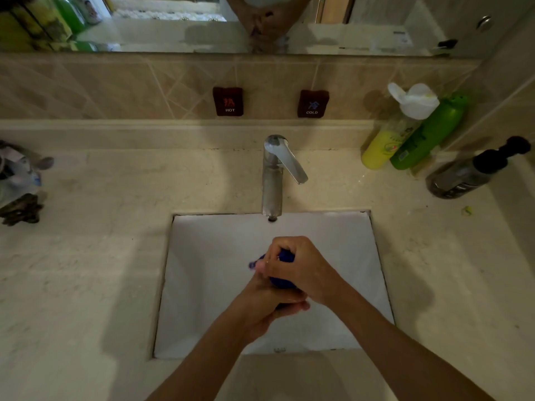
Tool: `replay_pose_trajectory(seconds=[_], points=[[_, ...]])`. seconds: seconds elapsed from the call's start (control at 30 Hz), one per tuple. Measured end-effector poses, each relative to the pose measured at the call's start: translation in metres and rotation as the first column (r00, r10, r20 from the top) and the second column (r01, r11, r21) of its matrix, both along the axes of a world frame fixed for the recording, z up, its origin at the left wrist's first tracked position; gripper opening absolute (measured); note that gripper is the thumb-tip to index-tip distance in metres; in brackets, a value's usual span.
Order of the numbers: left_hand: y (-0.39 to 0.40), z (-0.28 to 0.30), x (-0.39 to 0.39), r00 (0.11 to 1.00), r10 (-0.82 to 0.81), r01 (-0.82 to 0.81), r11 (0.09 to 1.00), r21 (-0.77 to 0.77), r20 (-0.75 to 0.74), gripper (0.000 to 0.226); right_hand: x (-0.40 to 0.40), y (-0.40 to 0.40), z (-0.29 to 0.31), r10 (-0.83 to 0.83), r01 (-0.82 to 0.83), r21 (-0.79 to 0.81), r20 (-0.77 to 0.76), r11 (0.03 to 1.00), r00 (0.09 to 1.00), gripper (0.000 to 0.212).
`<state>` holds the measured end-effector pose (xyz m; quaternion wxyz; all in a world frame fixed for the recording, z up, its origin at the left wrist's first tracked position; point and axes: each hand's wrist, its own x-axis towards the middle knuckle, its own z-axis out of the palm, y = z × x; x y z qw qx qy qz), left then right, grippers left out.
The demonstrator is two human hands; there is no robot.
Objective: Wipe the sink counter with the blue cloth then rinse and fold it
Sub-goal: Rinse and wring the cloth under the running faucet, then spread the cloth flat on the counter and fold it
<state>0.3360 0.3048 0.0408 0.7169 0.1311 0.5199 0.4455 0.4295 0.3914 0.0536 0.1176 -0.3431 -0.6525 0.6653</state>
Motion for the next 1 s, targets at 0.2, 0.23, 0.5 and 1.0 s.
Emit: replay_pose_trajectory(seconds=[0.2, 0.23, 0.5, 1.0], points=[[0.004, -0.016, 0.019, 0.972, -0.080, 0.035, 0.979, -0.200, -0.220, 0.014, -0.010, -0.004, -0.007, 0.011, -0.035, 0.167, 0.142, 0.985, 0.990, 0.033], [0.007, -0.025, 0.022, 0.935, -0.146, 0.062, 0.965, -0.255, -0.322, 0.016, -0.011, -0.005, -0.012, -0.046, 0.019, 0.169, 0.159, 0.985, 0.986, 0.034], [0.001, -0.056, 0.038, 0.242, -0.330, 0.153, 0.942, -0.300, -0.912, 0.021, -0.030, -0.006, -0.065, -0.394, 0.372, 0.139, 0.434, 0.918, 0.810, 0.049], [-0.020, -0.037, -0.003, 0.210, -0.310, 0.342, 0.912, -0.228, -0.927, 0.030, -0.022, -0.026, -0.044, -0.575, 0.710, -0.445, 0.417, 0.546, 0.704, 0.029]])
